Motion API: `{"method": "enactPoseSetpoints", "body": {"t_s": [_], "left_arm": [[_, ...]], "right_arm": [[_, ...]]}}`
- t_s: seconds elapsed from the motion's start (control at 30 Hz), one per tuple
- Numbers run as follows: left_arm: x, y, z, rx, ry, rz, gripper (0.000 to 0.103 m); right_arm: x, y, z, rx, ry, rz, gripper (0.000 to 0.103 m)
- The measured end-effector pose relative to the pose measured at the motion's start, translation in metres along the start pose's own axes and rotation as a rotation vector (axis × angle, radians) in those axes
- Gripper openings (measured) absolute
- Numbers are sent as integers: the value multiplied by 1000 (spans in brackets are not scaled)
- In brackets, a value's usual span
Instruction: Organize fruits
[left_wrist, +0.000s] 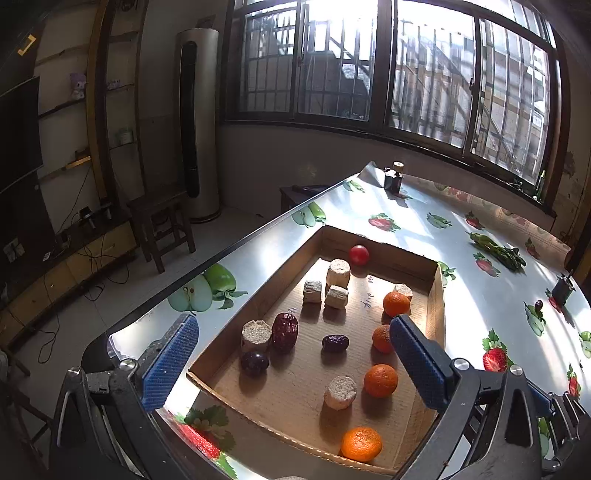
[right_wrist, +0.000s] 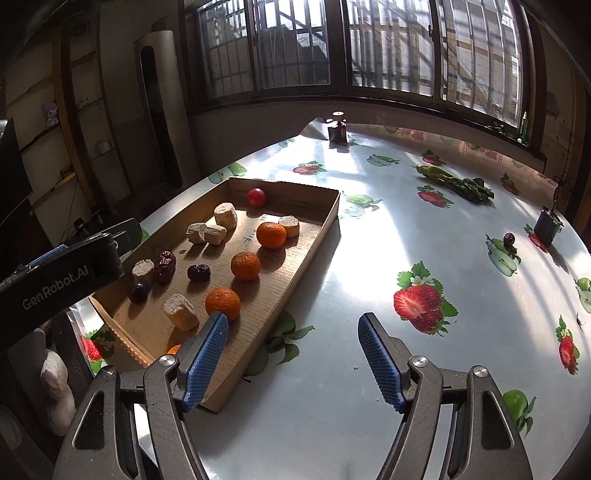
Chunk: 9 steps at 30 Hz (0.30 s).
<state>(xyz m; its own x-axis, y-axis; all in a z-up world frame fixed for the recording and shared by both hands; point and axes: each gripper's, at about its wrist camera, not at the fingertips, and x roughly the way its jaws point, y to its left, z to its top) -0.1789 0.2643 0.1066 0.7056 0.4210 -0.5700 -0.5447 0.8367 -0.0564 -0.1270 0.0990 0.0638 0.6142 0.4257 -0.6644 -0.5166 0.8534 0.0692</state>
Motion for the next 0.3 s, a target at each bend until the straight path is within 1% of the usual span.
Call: {"method": "enactPoseSetpoints", "body": {"t_s": [0.1, 0.17, 0.3], "left_arm": [[-8, -10, 2, 29, -21, -15, 103], [-16, -19, 1, 50, -42, -40, 103], [-26, -48, -2, 131, -42, -95, 103]], "right_arm": [[-3, -1, 2, 0, -10, 5, 78], [-6, -6, 3, 13, -16, 11, 79], [-15, -30, 3, 74, -25, 9, 80]]}}
